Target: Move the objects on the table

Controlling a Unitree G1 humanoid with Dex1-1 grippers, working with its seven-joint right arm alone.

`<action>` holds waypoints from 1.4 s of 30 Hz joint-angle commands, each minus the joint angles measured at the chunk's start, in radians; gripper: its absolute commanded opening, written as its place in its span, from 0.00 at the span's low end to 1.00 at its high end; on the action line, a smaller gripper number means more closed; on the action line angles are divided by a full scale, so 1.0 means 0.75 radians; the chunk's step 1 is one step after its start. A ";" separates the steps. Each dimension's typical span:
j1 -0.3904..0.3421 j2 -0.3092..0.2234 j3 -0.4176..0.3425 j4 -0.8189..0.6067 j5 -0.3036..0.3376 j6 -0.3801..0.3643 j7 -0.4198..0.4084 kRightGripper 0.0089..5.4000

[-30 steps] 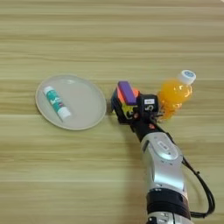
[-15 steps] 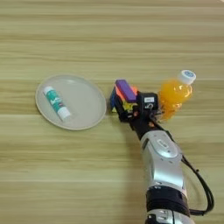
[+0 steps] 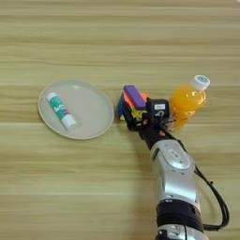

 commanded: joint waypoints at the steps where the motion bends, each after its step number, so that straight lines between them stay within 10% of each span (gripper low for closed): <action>1: -0.065 -0.051 -0.012 -0.089 0.015 -0.012 -0.013 0.61; 42: -0.021 0.059 0.185 -0.535 0.007 0.164 0.021 0.61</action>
